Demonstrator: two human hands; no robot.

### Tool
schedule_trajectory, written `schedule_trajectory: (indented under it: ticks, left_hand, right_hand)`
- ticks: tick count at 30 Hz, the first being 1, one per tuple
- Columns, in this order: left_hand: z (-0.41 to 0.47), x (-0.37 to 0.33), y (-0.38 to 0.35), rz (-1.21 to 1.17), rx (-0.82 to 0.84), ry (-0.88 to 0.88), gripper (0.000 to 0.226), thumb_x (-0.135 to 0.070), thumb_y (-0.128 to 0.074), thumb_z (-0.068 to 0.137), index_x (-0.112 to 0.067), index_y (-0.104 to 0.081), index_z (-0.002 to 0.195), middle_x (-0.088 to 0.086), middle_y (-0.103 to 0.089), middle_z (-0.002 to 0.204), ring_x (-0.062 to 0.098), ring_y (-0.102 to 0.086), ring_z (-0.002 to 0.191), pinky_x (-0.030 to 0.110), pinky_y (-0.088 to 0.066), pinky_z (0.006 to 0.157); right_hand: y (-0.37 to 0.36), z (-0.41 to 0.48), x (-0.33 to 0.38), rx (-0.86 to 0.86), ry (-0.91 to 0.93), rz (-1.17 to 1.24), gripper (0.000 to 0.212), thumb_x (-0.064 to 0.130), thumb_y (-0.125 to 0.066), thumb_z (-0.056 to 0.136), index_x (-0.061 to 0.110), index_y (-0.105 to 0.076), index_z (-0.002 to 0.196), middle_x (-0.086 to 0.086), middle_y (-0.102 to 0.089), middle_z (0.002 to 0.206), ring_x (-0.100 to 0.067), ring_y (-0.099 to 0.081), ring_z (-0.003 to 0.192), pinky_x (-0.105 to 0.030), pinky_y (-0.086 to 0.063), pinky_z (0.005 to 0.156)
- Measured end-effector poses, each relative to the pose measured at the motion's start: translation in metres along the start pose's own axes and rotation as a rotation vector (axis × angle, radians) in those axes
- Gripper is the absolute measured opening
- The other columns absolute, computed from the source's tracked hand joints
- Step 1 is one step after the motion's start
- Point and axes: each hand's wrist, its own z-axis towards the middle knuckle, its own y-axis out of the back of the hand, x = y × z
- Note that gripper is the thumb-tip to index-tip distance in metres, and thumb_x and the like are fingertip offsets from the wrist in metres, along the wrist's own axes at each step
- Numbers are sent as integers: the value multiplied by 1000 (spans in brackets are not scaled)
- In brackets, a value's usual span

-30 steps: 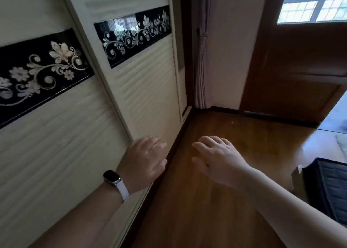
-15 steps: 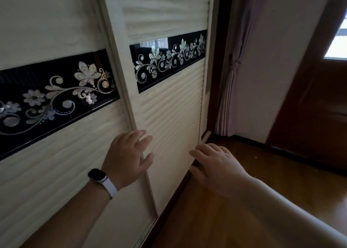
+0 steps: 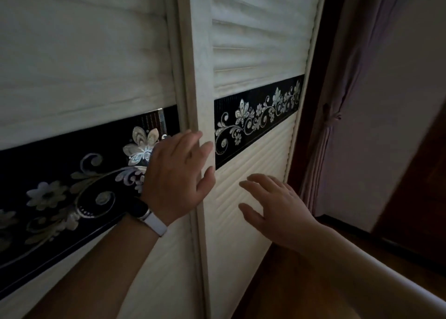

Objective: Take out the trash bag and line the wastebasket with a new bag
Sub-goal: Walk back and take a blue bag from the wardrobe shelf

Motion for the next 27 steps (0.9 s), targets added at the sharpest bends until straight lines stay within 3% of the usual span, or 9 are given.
schedule_trajectory:
  ticks: [6, 12, 17, 21, 27]
  left_hand:
    - [57, 21, 8, 123, -61, -70, 35, -25, -60, 86, -6, -67, 114, 20, -62, 123, 39, -56, 115, 50, -43, 93]
    - [91, 27, 5, 202, -173, -89, 32, -22, -60, 85, -6, -68, 111, 24, -58, 130, 39, -52, 123, 51, -43, 95]
    - [111, 39, -12, 319, -194, -30, 35, -25, -61, 83, -7, -67, 113, 22, -57, 131, 38, -52, 123, 50, -41, 96]
    - [110, 47, -34, 397, -217, -39, 38, -25, -62, 81, -8, -69, 114, 20, -53, 138, 41, -50, 126, 51, -42, 99]
    - [114, 53, -51, 476, -277, -70, 43, -24, -58, 80, -6, -64, 119, 25, -50, 137, 46, -48, 125, 58, -43, 95]
  right_hand:
    - [-7, 62, 4, -215, 53, 105, 54, 55, -42, 92, 28, -40, 139, 4, -44, 143, -16, -39, 132, -37, -35, 106]
    - [-24, 109, 4, -362, 138, 187, 60, 53, -45, 92, 26, -34, 144, 4, -35, 151, -9, -25, 139, -27, -19, 110]
    - [-52, 142, -6, -472, 235, 293, 66, 51, -51, 90, 21, -31, 146, -3, -28, 155, -20, -27, 142, -31, -17, 115]
    - [-73, 164, -9, -610, 356, 347, 70, 50, -53, 88, 7, -34, 141, -22, -36, 148, -34, -33, 139, -51, -34, 109]
    - [-99, 187, -25, -739, 500, 408, 71, 54, -48, 88, 11, -34, 143, -19, -32, 149, -35, -33, 138, -54, -34, 107]
